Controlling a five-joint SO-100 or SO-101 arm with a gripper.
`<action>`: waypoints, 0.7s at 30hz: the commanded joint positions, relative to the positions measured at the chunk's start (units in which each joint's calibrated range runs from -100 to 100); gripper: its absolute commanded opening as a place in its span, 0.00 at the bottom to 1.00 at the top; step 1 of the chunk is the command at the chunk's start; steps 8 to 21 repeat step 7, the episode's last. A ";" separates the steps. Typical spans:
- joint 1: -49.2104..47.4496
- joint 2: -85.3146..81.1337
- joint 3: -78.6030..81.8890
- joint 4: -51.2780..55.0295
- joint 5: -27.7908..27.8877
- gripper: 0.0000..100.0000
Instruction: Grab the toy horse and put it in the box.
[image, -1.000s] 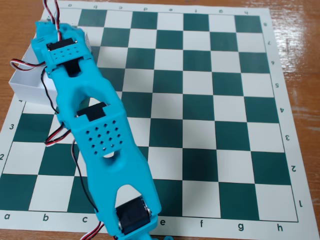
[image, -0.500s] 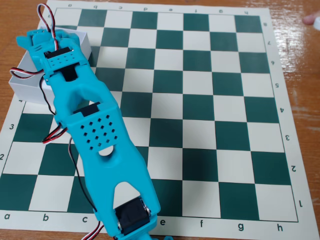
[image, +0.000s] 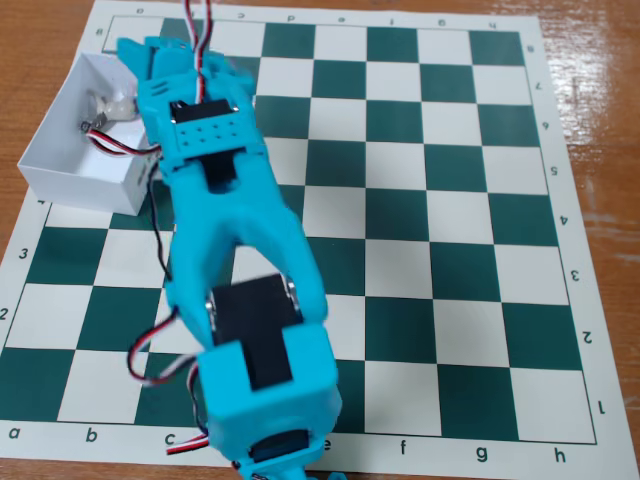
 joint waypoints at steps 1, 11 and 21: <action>3.09 -17.72 16.31 3.83 -0.19 0.34; 6.95 -44.45 39.15 20.44 -0.19 0.36; 6.95 -44.45 39.15 20.44 -0.19 0.36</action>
